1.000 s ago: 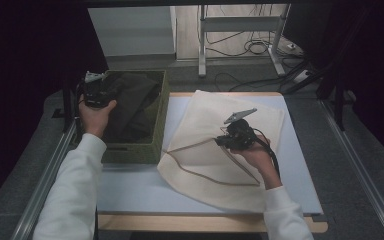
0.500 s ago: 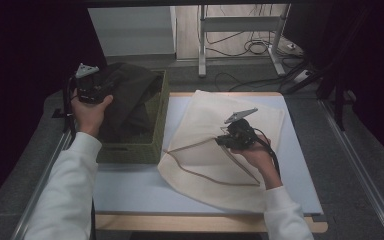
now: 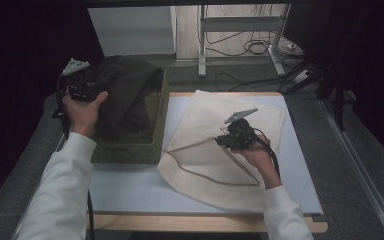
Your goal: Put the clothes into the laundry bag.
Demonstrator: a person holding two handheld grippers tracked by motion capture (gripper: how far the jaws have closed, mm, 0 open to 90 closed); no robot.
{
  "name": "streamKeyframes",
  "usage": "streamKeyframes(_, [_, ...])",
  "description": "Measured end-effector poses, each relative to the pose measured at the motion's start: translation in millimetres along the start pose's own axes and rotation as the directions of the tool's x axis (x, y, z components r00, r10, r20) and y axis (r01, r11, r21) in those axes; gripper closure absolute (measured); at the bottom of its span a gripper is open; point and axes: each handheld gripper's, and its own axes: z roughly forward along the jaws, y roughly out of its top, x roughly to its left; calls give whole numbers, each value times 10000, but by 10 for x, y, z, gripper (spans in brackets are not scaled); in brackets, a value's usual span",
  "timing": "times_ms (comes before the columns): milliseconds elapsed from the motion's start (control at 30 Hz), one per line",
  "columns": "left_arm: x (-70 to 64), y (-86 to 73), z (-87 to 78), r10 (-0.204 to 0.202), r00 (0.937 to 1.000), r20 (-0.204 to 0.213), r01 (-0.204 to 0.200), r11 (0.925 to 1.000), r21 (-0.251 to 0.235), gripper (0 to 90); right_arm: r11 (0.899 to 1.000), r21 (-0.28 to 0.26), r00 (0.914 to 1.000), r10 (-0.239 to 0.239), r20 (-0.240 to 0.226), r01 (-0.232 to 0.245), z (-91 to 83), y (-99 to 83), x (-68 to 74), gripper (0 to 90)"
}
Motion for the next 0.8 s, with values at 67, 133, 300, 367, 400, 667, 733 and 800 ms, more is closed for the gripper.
streamKeyframes(67, [-17,24,-26,61,10000,44,-61,10000,-43,802,10000,-14,10000,13,4,-13,1,-2,-5,863])
streamKeyframes(133, [-32,44,-53,105,9999,45,-104,9999,-107,802,10000,-43,10000,60,4,-60,1,-3,-7,862])
streamKeyframes(300, [-61,72,-123,-4,9996,289,10,9998,-217,802,9998,-120,9998,183,-20,-183,8,-6,-30,863])
streamKeyframes(367, [-92,86,-165,52,9992,388,-40,9995,-309,802,9996,-135,9997,245,-55,-246,27,-6,-43,862])
streamKeyframes(400, [-92,86,-165,52,9992,388,-40,9995,-309,802,9996,-135,9997,245,-55,-246,27,-6,-43,862])
streamKeyframes(667, [-166,119,-246,238,9982,554,-212,9986,-478,802,9993,-196,9995,313,30,-312,81,9,-57,862])
streamKeyframes(733, [-182,122,-267,281,9978,599,-250,9983,-521,801,9993,-211,9995,313,31,-312,88,12,-64,862])
streamKeyframes(800, [-202,124,-293,274,9973,681,-236,9982,-558,802,9991,-189,9993,371,8,-371,90,15,-66,863])
